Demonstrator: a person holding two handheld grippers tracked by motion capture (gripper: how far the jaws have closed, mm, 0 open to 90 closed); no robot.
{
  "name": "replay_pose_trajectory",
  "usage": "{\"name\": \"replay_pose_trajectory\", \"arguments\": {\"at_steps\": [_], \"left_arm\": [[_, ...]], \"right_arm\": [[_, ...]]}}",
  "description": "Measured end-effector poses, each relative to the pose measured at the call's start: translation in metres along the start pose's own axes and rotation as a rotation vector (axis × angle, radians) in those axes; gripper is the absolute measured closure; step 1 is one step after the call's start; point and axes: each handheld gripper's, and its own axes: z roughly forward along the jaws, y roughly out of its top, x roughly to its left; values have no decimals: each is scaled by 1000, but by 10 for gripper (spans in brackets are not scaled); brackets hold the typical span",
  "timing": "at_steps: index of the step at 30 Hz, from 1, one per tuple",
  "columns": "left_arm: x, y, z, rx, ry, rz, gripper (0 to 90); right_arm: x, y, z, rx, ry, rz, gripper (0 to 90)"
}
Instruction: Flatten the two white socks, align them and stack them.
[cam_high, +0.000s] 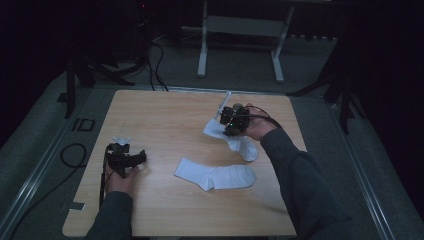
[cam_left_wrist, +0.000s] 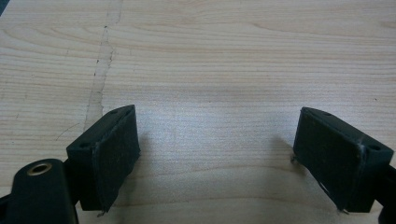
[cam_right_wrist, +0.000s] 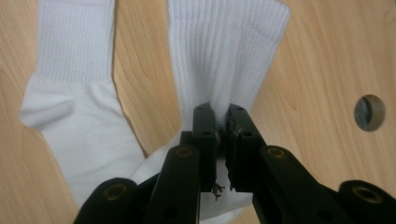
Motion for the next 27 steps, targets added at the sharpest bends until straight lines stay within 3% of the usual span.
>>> {"name": "replay_pose_trajectory", "arguments": {"at_steps": [10,20,27], "left_arm": [[0,0,0,1,0,0,143],[0,0,0,2,0,0,143],[0,0,0,4,-1,1,143]], "right_arm": [[5,-9,-31,-82,2,11,829],[29,-17,-56,-131,9,-9,827],[48,-29,-61,-145,33,-24,825]]}}
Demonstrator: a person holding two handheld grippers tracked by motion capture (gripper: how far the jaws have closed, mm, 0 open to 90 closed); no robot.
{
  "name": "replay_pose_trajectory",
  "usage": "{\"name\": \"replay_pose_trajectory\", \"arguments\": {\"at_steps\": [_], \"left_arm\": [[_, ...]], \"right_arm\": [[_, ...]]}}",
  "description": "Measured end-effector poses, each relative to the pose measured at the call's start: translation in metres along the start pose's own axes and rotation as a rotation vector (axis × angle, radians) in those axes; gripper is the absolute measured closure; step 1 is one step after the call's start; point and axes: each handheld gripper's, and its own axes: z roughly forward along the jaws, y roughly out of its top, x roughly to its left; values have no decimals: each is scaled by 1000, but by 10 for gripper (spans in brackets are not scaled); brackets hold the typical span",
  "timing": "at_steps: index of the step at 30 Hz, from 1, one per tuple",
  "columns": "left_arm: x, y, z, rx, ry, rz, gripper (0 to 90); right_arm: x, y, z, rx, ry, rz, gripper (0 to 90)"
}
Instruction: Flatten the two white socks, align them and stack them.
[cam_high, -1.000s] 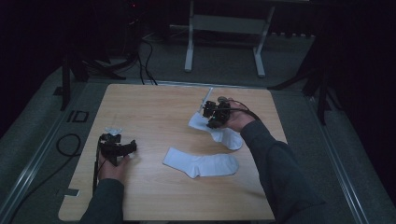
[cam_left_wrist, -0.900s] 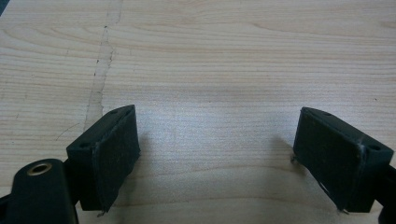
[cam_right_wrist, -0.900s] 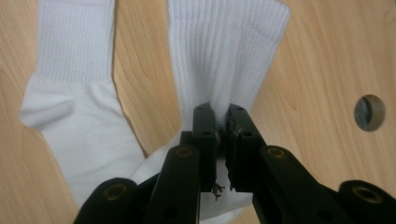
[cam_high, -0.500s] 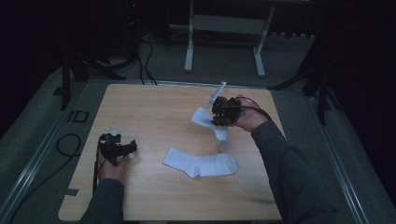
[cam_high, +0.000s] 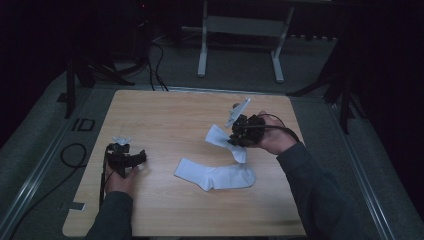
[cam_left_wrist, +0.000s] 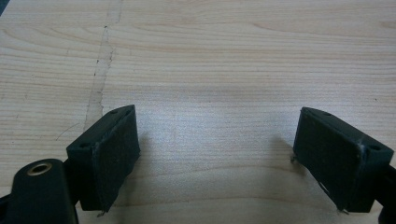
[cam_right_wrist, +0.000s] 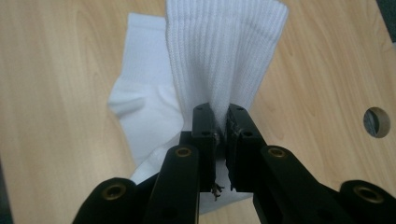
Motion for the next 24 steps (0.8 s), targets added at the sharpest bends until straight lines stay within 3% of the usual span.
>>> {"name": "replay_pose_trajectory", "arguments": {"at_steps": [12,14,24], "left_arm": [[0,0,0,0,0,0,143],[0,0,0,0,0,0,143],[0,0,0,-2,1,0,143]], "right_arm": [[18,-7,-21,-40,16,-19,825],[21,-7,-16,-35,31,-22,825],[38,2,47,-25,119,-8,823]]}}
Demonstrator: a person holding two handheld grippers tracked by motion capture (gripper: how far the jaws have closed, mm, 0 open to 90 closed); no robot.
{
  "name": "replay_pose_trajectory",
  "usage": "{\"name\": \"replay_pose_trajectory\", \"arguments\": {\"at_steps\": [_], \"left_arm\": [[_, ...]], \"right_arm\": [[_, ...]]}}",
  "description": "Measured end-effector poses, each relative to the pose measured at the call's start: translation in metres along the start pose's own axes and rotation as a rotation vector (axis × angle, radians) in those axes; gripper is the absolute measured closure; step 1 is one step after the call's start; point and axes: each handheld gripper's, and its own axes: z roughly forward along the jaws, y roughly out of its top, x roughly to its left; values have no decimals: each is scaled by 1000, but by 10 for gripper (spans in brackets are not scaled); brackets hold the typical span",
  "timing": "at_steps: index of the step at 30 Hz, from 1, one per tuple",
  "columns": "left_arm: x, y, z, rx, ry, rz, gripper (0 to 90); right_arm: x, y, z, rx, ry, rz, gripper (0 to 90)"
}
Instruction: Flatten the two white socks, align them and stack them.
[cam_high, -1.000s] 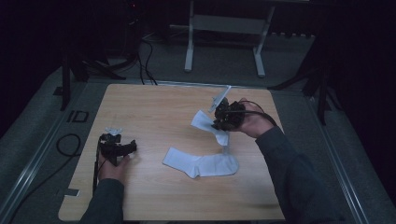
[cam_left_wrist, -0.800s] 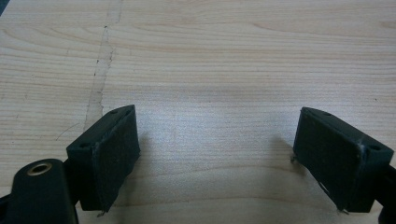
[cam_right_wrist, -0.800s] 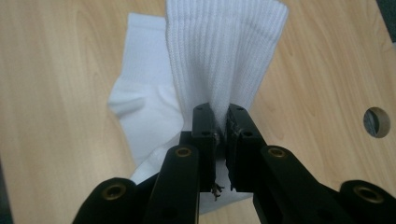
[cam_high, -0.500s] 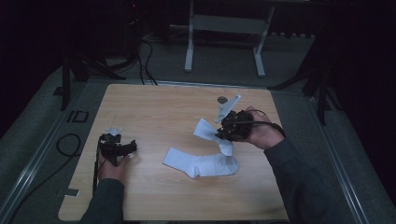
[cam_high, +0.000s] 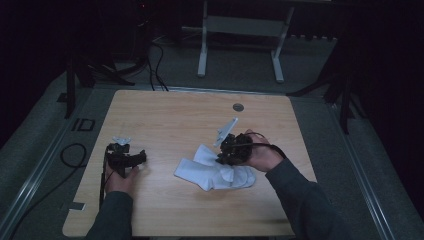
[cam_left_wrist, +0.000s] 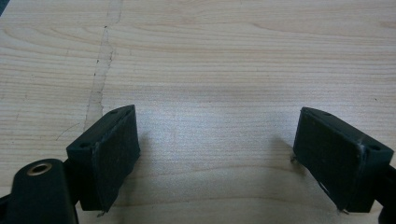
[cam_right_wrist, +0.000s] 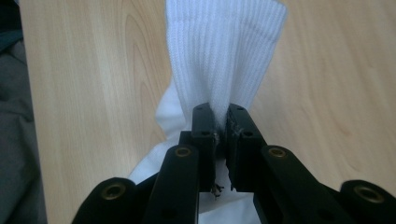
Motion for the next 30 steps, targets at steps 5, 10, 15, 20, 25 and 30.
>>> {"name": "replay_pose_trajectory", "arguments": {"at_steps": [5,10,15,20,25,30], "left_arm": [[0,0,0,0,0,0,143],[0,0,0,0,0,0,143],[0,0,0,0,0,0,143],[0,0,0,0,0,0,143],[0,0,0,0,0,0,143],[0,0,0,0,0,0,143]], "right_arm": [[5,8,24,-9,12,10,822],[8,11,53,20,13,35,821],[9,14,75,49,1,72,820],[8,14,85,48,-5,111,818],[9,15,97,44,-3,124,815],[8,15,103,43,-17,138,812]]}}
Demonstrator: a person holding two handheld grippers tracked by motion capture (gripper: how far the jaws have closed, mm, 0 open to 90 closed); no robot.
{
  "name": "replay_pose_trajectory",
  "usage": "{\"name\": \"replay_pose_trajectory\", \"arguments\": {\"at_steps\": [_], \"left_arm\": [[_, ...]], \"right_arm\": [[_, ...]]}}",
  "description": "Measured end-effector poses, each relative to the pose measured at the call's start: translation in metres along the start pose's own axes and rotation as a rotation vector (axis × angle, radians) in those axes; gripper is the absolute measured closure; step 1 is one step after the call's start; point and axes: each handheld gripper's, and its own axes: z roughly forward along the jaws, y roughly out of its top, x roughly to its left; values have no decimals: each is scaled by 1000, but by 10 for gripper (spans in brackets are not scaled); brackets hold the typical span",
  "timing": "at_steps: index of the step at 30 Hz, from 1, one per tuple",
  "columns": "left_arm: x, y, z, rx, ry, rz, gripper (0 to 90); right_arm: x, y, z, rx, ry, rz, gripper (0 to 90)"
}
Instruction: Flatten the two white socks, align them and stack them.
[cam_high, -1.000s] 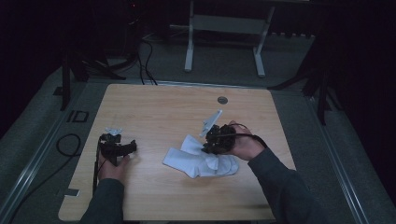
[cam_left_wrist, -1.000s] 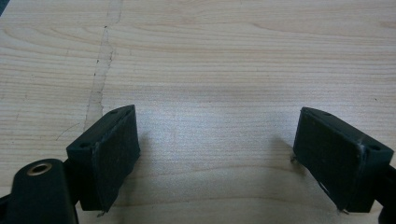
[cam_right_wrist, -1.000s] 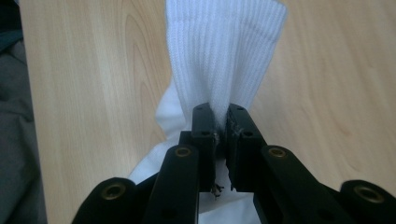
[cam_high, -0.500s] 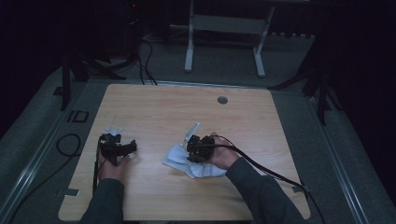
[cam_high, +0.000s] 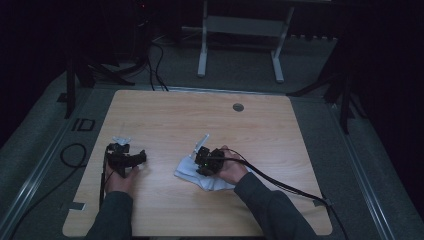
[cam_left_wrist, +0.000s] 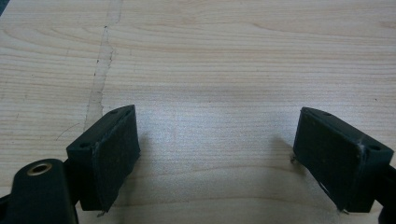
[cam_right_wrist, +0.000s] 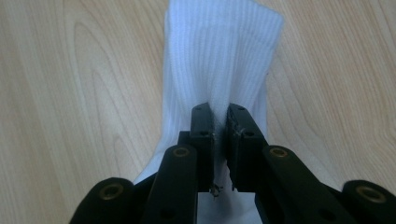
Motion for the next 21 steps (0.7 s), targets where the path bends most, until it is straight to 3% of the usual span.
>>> {"name": "replay_pose_trajectory", "arguments": {"at_steps": [3,7,10,17,21], "left_arm": [[0,0,0,0,0,0,144],[0,0,0,0,0,0,143],[0,0,0,-1,0,-1,143],[-2,0,0,-2,8,-7,147],[-4,0,-2,-6,-7,6,229]], "right_arm": [[-2,1,3,-12,5,18,784],[-3,0,7,8,-2,22,625],[-2,0,6,8,-16,22,570],[-8,1,-16,-42,-30,32,514],[-12,-2,-24,-36,-47,26,513]]}}
